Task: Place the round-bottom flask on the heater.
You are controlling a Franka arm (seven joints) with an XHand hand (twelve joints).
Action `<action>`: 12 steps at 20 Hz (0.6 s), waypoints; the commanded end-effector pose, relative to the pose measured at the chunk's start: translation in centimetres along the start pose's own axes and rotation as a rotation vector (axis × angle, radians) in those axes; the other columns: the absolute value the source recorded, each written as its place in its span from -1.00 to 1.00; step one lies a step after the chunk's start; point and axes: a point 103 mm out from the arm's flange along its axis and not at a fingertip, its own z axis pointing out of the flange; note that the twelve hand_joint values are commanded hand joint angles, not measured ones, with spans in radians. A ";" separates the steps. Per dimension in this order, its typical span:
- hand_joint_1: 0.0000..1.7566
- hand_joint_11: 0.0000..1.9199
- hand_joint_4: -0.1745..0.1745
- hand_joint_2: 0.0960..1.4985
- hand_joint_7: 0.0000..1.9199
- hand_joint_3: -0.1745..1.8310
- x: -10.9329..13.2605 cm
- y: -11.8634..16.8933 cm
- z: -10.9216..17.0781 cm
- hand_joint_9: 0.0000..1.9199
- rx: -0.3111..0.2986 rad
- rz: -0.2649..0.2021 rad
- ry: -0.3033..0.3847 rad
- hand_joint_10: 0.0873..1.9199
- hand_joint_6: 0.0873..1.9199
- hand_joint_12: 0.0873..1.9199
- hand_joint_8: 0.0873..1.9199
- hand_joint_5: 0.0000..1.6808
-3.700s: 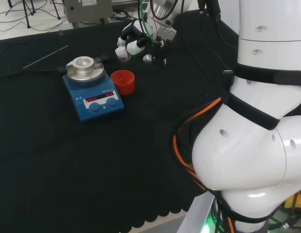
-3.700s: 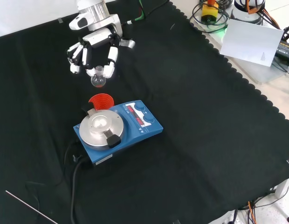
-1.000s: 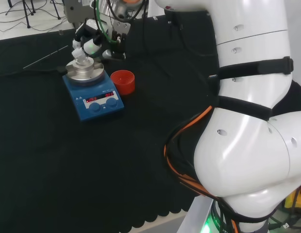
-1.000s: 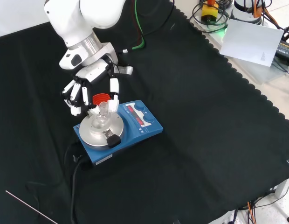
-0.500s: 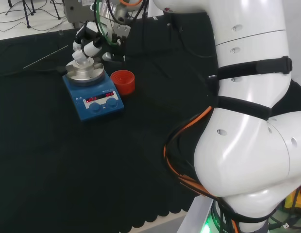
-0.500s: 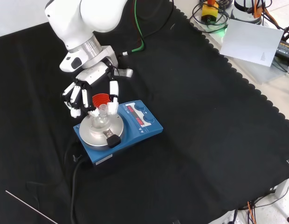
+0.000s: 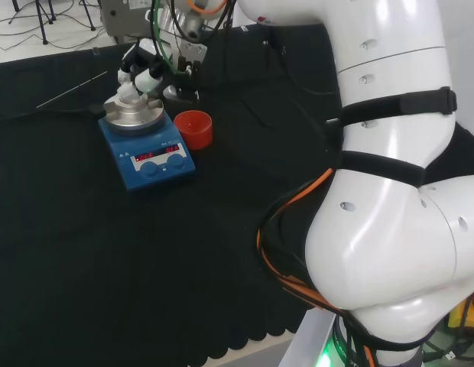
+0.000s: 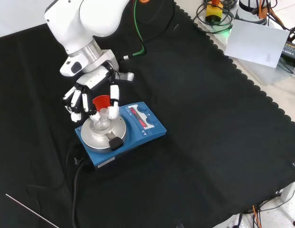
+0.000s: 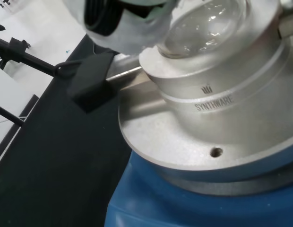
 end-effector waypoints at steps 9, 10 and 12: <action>-0.13 -1.00 -0.07 -0.11 -0.77 -0.43 0.0 -0.2 -0.4 -0.59 -0.014 -0.019 0.067 -0.37 -0.51 0.34 -0.45 -0.51; -0.15 -1.00 -0.08 -0.13 -0.78 -0.42 0.0 -0.2 -0.5 -0.61 -0.018 -0.019 0.067 -0.36 -0.60 0.33 -0.44 -0.56; -0.17 -1.00 -0.07 -0.15 -0.80 -0.41 0.1 -0.3 -0.6 -0.62 -0.021 -0.022 0.065 -0.35 -0.71 0.31 -0.44 -0.60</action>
